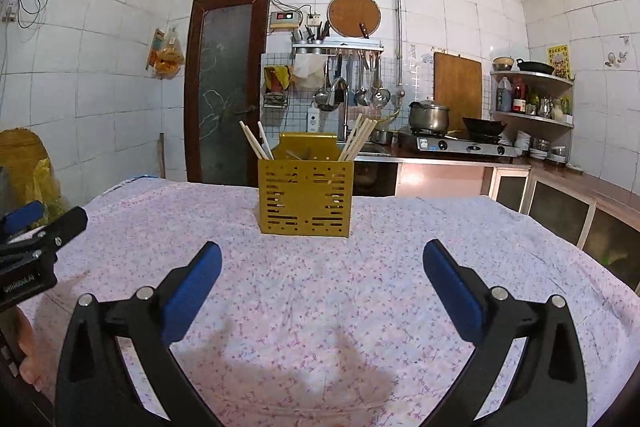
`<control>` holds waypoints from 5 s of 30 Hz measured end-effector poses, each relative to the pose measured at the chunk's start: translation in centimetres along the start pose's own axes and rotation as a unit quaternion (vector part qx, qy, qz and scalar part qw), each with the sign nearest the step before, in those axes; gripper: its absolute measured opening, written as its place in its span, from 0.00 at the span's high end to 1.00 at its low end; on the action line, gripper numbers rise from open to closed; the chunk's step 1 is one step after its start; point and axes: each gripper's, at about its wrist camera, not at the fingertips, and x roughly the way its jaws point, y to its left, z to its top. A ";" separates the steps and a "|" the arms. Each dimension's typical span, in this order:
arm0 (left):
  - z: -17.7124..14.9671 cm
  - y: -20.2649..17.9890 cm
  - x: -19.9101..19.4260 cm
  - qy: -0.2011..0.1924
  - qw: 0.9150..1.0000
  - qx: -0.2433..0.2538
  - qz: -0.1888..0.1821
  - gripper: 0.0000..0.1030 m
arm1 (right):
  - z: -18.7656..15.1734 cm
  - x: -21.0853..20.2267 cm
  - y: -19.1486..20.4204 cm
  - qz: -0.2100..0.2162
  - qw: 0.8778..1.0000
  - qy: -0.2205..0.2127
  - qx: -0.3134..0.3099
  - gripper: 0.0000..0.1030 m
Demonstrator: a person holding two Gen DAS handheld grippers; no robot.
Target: Organize utensils
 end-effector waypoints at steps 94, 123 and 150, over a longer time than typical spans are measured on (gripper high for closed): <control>-0.2 -0.6 -0.4 -0.022 0.999 0.025 0.020 0.05 | -1.3 -0.6 -0.9 -0.017 1.000 -0.014 -0.001 0.04; -0.1 -0.6 -0.4 -0.024 0.999 0.025 0.020 0.05 | -1.4 -0.6 -1.3 -0.017 1.000 -0.015 0.000 0.04; 0.0 -0.6 -0.6 -0.029 0.999 0.026 0.020 0.05 | -1.3 -0.9 -2.0 -0.019 1.000 -0.016 0.001 0.05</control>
